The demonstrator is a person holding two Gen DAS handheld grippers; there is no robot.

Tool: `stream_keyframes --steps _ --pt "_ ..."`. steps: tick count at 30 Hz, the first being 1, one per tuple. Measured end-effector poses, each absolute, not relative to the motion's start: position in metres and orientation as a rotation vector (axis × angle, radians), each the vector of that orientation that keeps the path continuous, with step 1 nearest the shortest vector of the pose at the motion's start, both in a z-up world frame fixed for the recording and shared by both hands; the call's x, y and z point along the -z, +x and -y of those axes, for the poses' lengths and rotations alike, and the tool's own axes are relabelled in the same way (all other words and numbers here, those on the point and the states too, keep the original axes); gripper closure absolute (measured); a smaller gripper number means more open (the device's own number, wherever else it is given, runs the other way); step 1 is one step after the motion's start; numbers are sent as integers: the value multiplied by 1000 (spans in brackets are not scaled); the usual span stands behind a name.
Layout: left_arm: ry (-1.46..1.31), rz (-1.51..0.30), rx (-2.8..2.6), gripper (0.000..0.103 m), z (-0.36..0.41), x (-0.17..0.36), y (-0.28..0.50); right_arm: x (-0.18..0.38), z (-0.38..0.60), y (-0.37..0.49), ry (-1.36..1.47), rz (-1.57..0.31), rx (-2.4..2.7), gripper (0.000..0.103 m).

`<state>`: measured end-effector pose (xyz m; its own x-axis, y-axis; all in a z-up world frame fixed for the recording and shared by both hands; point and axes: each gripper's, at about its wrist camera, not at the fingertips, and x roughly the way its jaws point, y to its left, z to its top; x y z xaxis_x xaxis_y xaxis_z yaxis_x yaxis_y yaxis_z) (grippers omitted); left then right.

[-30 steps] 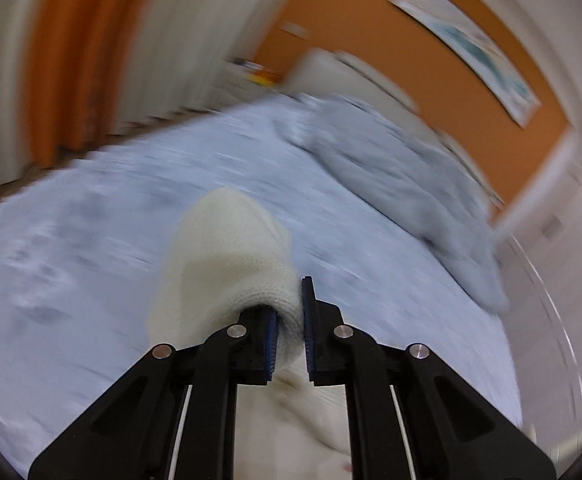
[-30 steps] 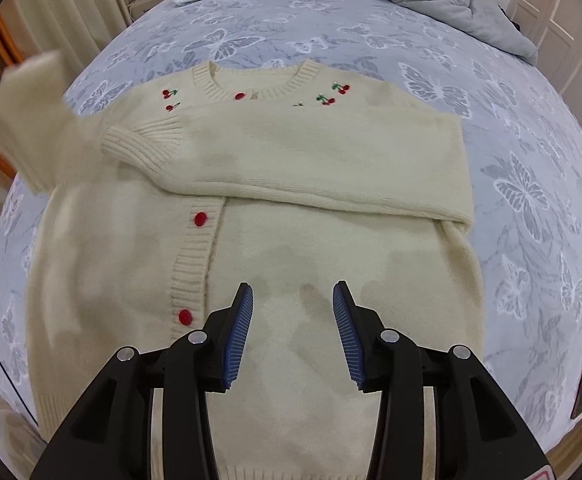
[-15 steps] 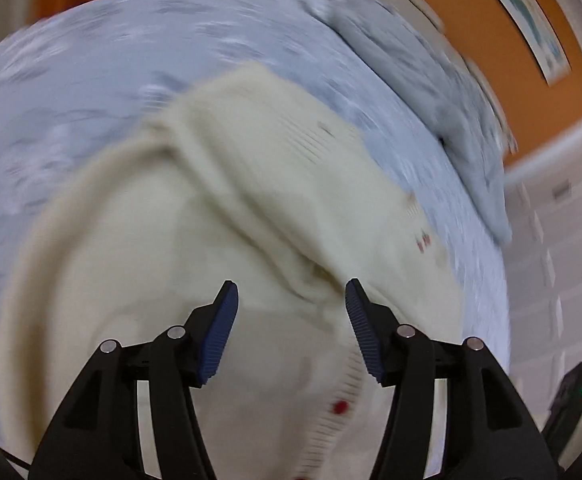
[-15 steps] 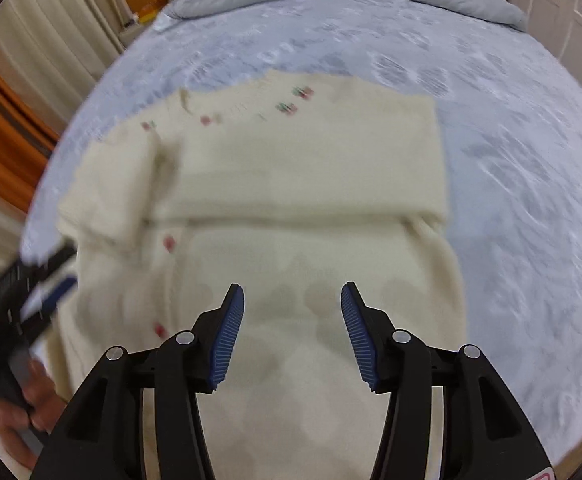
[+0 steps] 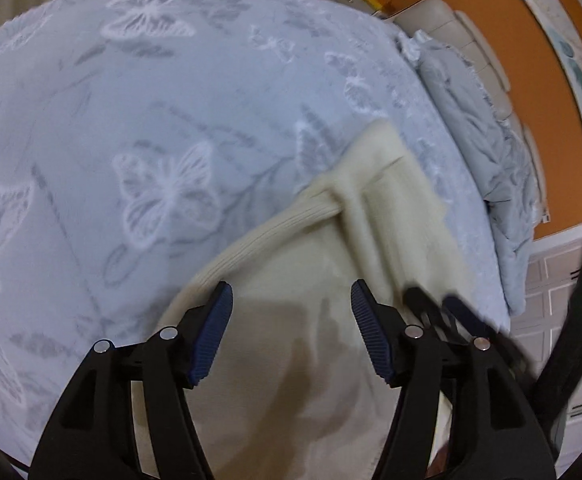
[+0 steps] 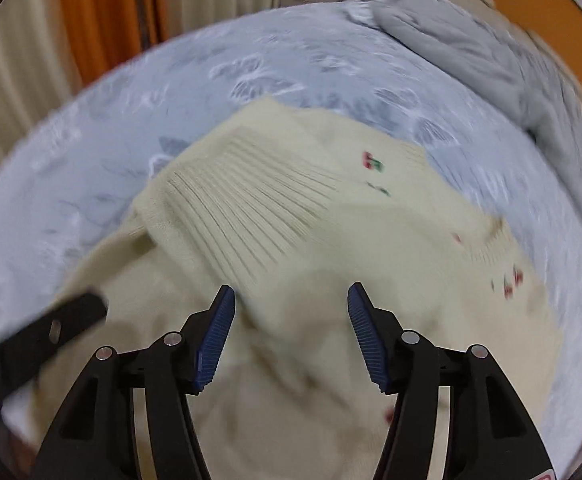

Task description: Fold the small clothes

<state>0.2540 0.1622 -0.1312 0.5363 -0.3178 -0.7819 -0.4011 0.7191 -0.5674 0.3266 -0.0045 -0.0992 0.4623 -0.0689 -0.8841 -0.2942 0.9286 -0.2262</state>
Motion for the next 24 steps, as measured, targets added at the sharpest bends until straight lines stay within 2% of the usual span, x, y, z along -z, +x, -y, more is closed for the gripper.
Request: stream_keyframes --steps 1,2,5,9,10,14,16,19,24 --pt "-818 -1036 -63 44 -167 135 252 105 1 334 -381 -1110 -152 91" --pt "-822 -1035 -62 44 -168 136 251 107 2 339 -360 -1131 -167 97" --pt "-814 -1048 -52 43 -170 136 254 67 53 344 -66 -1069 -136 97" --pt "-793 -1052 -21 43 -171 138 256 41 170 306 346 -989 -5 93" --pt "-791 -1049 -21 43 -171 137 254 50 202 291 414 -990 50 86" --pt "-886 -1033 17 43 -162 130 260 98 248 274 430 -1137 126 86" --pt "-959 -1034 43 39 -153 127 271 103 259 269 527 -1123 84 84" --pt "-1034 -1067 12 33 -141 133 292 105 273 266 633 -1103 96 58" --pt "-1055 -1021 -58 36 -137 139 322 116 298 260 872 -1034 64 47"
